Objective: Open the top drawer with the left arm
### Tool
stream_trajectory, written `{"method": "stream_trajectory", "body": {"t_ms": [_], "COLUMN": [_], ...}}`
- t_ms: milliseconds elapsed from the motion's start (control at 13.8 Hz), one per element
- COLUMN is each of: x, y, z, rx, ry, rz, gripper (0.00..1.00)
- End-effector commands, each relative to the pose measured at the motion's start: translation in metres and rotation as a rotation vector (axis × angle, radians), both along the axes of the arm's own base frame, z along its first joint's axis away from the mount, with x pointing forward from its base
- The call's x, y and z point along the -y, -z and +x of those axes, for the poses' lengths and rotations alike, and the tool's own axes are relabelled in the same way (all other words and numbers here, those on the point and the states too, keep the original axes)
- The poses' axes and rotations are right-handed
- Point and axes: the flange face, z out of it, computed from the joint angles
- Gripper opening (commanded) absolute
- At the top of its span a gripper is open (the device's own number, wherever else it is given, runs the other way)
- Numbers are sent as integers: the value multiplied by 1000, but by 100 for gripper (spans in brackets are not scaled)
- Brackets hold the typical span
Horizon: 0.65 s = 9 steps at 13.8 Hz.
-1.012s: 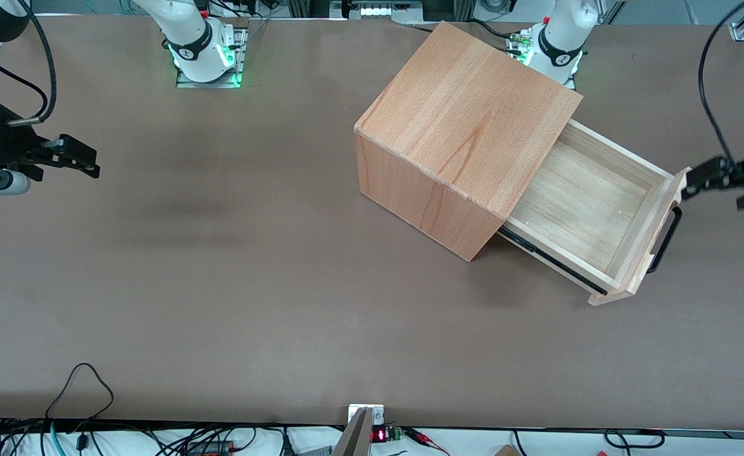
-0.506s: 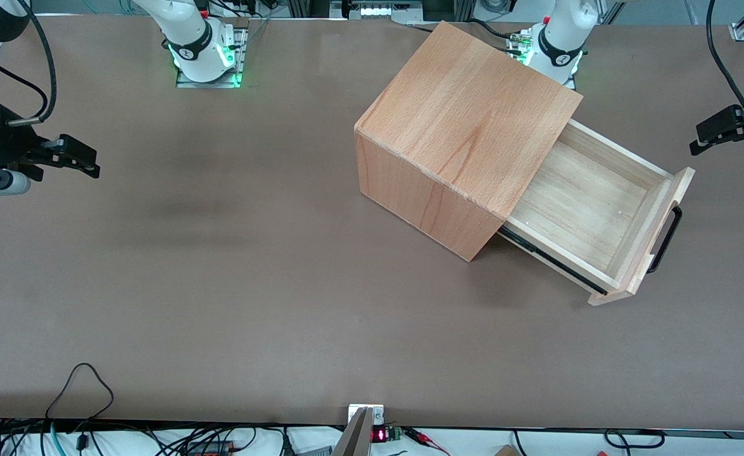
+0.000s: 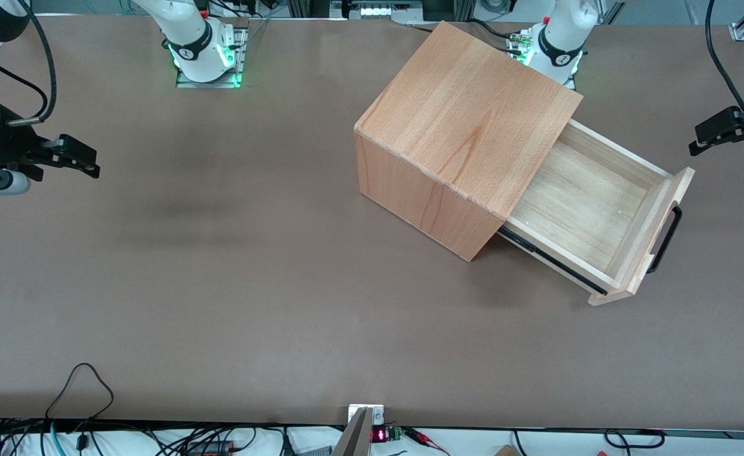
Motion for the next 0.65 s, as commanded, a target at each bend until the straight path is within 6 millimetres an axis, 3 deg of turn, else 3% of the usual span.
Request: {"method": "stream_trajectory", "body": {"t_ms": [0, 578], "x": [1, 2], "y": [-4, -8], "z": [-3, -3], "rx": [2, 11], "ry": [1, 4], "rz": [24, 21], "gripper": [100, 100]}}
